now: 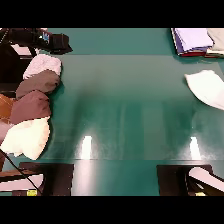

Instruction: Fold the shirts.

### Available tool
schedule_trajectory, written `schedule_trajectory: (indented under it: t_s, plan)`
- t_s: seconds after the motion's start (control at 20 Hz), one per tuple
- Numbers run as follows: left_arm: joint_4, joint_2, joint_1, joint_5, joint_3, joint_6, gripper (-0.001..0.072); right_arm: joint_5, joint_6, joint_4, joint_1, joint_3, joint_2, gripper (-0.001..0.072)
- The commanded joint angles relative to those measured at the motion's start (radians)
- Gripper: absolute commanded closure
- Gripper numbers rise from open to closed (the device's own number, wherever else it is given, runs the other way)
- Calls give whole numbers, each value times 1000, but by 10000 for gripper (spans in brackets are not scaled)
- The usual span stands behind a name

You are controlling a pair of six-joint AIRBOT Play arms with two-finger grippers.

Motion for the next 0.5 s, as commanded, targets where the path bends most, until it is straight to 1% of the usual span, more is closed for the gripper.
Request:
schedule_trajectory:
  t_s: [0.0, 0.1, 0.2, 0.25, 0.3, 0.35, 0.45]
  plan:
    - [0, 0, 0, 10, 0, 0, 685, -16, 10, -7, -119, -134, 82, 699]
    - [0, 0, 0, 1, 0, 0, 685, 5, 8, -48, -132, -151, 86, 699]
    - [0, 0, 0, -13, 0, 0, 685, 35, 9, -134, -132, -137, 86, 686]
    - [0, 0, 0, -19, 0, 0, 684, 51, 9, -183, -132, -118, 86, 550]
    - [0, 0, 0, -25, 0, 0, 684, 61, 9, -231, -132, -90, 86, 289]
    - [0, 0, 0, -32, 0, 0, 684, 76, 9, -268, -132, -55, 86, 132]
    - [0, 0, 0, -49, 0, 0, 684, 98, 9, -285, -132, 25, 86, 125]
